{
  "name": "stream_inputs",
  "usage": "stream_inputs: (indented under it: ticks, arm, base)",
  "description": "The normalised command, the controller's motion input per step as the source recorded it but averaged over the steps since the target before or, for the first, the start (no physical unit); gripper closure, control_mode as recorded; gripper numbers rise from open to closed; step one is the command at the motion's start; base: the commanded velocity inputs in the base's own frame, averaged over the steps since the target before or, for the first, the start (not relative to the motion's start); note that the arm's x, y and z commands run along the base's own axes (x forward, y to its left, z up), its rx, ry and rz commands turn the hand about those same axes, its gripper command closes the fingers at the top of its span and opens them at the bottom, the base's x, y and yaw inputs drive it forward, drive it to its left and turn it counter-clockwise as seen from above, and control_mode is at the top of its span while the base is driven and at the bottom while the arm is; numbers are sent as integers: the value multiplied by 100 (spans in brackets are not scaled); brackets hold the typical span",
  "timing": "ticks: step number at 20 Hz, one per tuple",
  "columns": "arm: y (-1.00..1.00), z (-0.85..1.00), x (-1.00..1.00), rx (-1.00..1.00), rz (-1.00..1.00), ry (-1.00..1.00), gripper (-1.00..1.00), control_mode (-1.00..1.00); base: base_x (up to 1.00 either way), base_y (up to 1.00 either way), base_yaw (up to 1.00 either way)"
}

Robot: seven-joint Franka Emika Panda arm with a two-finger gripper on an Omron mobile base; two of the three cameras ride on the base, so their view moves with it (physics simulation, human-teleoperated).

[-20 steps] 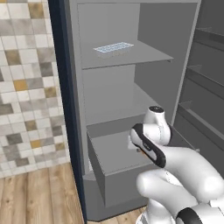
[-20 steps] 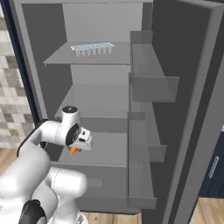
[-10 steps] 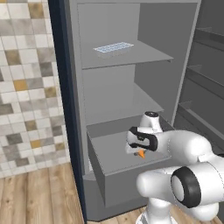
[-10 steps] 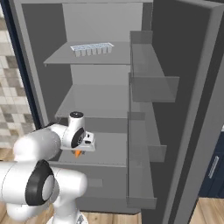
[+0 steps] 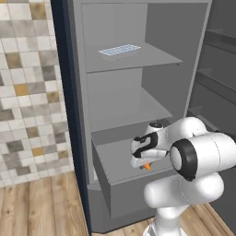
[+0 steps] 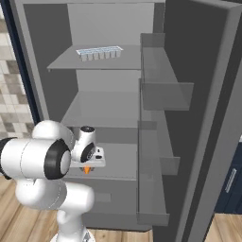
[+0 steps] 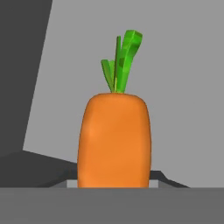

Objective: Place the carrot and potato inside the fridge drawer. Close the drawer after placing the vegetables.

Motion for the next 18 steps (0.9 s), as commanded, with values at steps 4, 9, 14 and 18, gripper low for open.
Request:
stream_inputs:
  ticks: [4, 9, 14, 18]
  arm:
    - [0, -32, 9, 0, 3, 1, 100, -100]
    - [0, -42, 4, 0, 1, 5, 100, -100]
    - [1, -28, 0, 0, 1, 6, 100, -100]
    - [7, -25, 0, 0, 0, 8, 100, -100]
  base:
    - [0, 0, 0]
    - [0, 0, 0]
    - [0, 0, 0]
    - [0, 0, 0]
